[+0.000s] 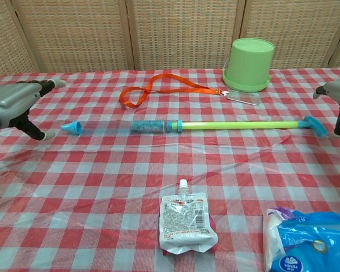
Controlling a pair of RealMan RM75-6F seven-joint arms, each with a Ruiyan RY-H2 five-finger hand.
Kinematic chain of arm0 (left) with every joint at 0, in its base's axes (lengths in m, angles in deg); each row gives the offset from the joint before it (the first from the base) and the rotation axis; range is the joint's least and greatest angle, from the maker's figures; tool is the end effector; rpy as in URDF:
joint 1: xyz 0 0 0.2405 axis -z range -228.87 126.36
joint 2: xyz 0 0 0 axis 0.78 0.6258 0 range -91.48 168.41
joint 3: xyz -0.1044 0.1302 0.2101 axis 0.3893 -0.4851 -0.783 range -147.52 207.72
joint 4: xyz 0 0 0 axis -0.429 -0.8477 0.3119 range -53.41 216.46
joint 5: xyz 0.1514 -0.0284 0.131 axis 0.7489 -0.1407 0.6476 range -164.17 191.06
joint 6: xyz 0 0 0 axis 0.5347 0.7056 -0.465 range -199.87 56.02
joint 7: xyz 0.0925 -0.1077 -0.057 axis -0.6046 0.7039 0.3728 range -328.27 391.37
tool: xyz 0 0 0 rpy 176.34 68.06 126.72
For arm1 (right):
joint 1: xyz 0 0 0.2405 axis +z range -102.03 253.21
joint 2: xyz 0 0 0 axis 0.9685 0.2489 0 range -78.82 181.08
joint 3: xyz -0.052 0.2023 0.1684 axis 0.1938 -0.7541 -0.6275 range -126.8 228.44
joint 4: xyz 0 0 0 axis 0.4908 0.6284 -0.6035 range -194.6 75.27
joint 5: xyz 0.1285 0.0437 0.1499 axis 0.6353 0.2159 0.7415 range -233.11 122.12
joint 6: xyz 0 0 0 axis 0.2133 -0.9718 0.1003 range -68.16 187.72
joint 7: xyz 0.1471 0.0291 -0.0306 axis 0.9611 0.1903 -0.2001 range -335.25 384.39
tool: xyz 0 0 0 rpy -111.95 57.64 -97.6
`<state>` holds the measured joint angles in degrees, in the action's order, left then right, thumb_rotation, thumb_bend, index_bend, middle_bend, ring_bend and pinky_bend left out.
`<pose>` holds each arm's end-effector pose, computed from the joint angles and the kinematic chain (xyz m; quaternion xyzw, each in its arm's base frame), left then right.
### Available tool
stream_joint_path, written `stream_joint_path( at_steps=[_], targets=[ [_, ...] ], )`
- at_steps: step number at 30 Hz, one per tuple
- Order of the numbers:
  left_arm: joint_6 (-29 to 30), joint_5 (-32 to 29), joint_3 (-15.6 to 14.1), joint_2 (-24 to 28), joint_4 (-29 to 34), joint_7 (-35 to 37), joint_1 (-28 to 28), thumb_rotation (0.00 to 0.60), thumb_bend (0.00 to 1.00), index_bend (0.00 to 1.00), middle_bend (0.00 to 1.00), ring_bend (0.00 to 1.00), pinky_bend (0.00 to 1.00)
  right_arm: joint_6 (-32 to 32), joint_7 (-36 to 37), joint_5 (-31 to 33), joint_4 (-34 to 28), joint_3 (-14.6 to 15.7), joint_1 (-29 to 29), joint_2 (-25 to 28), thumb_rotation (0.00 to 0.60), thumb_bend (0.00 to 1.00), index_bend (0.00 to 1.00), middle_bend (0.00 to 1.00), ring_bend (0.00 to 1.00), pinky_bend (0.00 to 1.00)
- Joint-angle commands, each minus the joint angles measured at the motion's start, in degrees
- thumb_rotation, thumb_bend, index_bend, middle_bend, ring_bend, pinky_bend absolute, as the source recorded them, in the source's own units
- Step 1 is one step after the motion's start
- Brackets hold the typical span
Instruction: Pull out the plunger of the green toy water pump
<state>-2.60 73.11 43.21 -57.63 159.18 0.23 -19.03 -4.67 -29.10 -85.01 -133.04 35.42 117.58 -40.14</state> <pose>-0.2205 0.3443 -0.0009 -0.6456 -0.3726 -0.3344 0.5767 -0.2553 -0.3975 0.0338 0.6318 -0.3774 0.1356 0.6633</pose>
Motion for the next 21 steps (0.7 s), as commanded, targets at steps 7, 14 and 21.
stream_joint_path(
  at_steps=[7, 14, 21],
  targets=[
    [7.5, 7.7, -4.0, 11.7, 12.4, 7.4, -7.3, 0.6, 0.21, 0.0, 0.0, 0.0, 0.0, -6.4, 16.4, -19.7, -12.4, 3.7, -6.6, 7.1, 0.6, 0.24, 0.02, 0.0, 0.0, 0.0],
    [13.1, 14.1, -8.5, 17.5, 16.8, 13.1, -13.0, 0.6, 0.21, 0.0, 0.0, 0.0, 0.0, -13.3, 23.9, -32.1, -16.9, 8.4, -12.0, 10.1, 0.6, 0.24, 0.02, 0.0, 0.0, 0.0],
    [20.2, 21.9, -15.4, 22.8, 18.5, 16.5, -19.9, 0.6, 0.19, 0.0, 0.0, 0.0, 0.0, -23.3, 30.9, -46.4, -17.1, 15.5, -18.9, 11.6, 0.6, 0.23, 0.01, 0.0, 0.0, 0.0]
  ],
)
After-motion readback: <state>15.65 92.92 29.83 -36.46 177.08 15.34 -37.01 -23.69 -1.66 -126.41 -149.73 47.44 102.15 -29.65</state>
